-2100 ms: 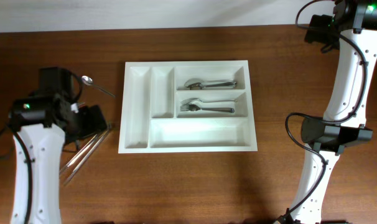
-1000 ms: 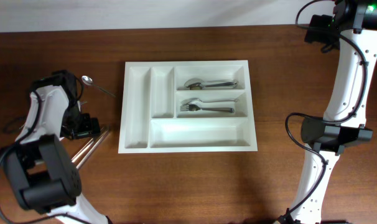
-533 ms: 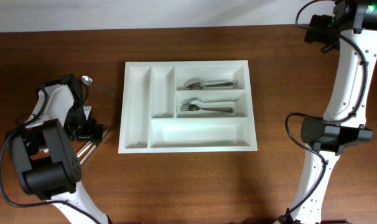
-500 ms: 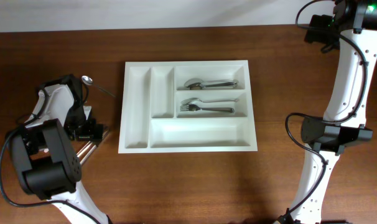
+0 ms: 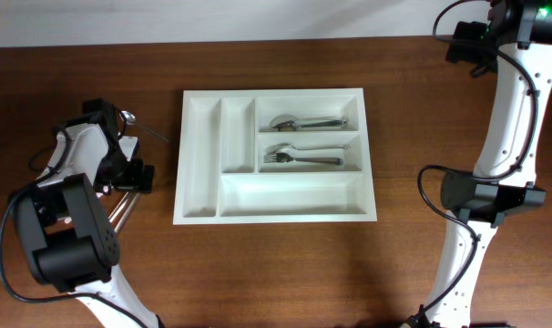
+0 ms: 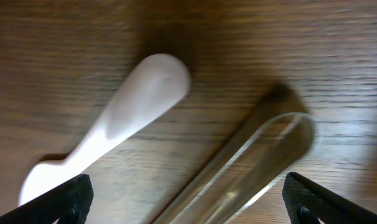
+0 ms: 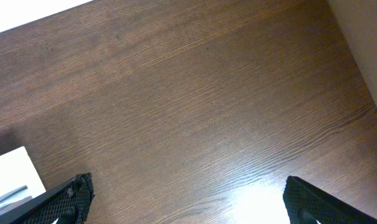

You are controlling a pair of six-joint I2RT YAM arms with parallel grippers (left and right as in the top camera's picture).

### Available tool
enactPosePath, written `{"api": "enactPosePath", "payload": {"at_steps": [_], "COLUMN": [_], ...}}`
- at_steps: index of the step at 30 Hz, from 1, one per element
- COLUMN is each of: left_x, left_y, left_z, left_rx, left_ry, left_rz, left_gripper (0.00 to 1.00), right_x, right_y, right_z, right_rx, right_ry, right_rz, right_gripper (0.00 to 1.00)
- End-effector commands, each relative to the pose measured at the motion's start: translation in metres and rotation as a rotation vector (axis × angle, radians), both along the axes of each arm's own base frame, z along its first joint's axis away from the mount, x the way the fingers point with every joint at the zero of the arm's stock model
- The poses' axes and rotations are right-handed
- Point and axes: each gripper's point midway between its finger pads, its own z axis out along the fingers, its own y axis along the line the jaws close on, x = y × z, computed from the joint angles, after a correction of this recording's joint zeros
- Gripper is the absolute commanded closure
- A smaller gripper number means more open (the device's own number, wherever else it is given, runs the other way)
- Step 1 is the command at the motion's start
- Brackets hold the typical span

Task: Pack container
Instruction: 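Lower the left gripper and close it on the tongs' end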

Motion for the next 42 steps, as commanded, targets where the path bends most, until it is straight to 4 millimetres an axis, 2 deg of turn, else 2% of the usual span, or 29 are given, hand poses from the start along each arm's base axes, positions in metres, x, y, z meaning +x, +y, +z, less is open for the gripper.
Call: {"api": "enactPosePath", "payload": {"at_steps": [1,8,15,16,20,27,31,36,42], "left_x": [0.009,-0.004,-0.027,-0.029,-0.036,-0.036,-0.036,-0.036,-0.034], "left_y": [-0.019,-0.033,-0.038,-0.039,-0.040,-0.040,-0.040,-0.040,-0.040], "left_z": [-0.001,-0.010,-0.033,-0.037,-0.046,-0.048,-0.048,-0.048,-0.048], "left_rx": [-0.120,-0.189,-0.200,-0.200,-0.201,-0.201,-0.201,-0.200,-0.199], "left_ry": [-0.033,-0.001,0.044,0.046,0.049,0.048,0.048,0.047,0.040], "left_rz": [-0.012,-0.006,-0.001,-0.001,-0.001,-0.001,-0.001,-0.001,-0.002], "left_gripper": [0.01,0.07,0.11,0.15,0.18,0.39,0.47,0.70,0.82], "right_x": [-0.008,-0.008,-0.008,-0.008,-0.008,-0.008,-0.008,-0.008,-0.008], "right_y": [0.001,0.001,0.001,0.001,0.001,0.001,0.001,0.001,0.001], "right_z": [0.023,0.023,0.023,0.023,0.023,0.023,0.023,0.023,0.023], "right_rx": [-0.010,-0.010,-0.009,-0.010,-0.009,-0.009,-0.010,-0.009,-0.010], "right_ry": [-0.047,-0.047,-0.047,-0.047,-0.047,-0.047,-0.047,-0.047,-0.047], "right_rz": [0.005,0.005,0.005,0.005,0.005,0.005,0.005,0.005,0.005], "right_gripper": [0.01,0.01,0.01,0.01,0.01,0.01,0.01,0.01,0.01]}}
